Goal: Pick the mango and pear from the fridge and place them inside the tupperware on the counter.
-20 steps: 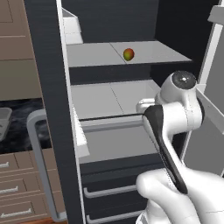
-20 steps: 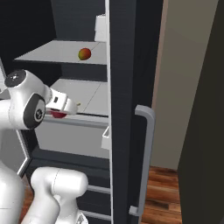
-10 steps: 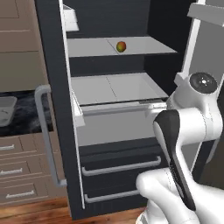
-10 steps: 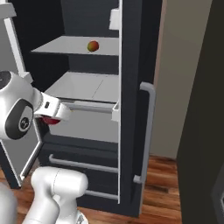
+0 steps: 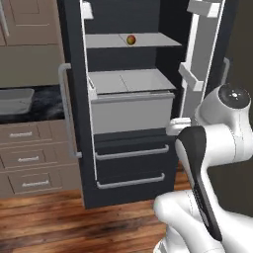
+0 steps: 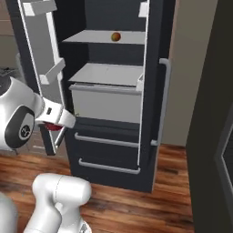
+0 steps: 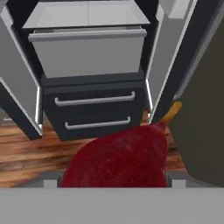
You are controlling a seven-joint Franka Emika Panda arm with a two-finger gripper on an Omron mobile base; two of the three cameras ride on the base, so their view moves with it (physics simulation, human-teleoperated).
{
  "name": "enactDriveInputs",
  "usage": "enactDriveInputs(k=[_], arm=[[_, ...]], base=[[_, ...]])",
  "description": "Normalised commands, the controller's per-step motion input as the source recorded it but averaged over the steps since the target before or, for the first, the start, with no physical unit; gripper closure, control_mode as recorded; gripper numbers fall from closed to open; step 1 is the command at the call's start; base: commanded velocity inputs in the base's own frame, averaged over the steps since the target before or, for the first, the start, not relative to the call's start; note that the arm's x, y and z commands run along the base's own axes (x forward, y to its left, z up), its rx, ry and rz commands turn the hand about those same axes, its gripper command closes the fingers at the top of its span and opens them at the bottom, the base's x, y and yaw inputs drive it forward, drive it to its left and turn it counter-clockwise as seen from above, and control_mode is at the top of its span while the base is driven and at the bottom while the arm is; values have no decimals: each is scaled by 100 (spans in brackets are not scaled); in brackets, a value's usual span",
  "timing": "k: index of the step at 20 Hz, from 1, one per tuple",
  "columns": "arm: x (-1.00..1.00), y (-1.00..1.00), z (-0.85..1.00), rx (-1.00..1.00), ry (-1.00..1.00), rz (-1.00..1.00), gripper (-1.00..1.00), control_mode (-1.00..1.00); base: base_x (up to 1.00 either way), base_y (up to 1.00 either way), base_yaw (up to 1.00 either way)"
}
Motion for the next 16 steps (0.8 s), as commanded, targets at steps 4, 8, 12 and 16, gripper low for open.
enactDriveInputs(k=[4,8,12,16], arm=[[0,0,0,0,0,0,100,100],[0,0,0,0,0,0,100,100],[0,0,0,0,0,0,100,100],[0,0,0,0,0,0,100,100]], base=[[-49,89,26],[-26,100,30],[25,94,8],[76,78,0]])
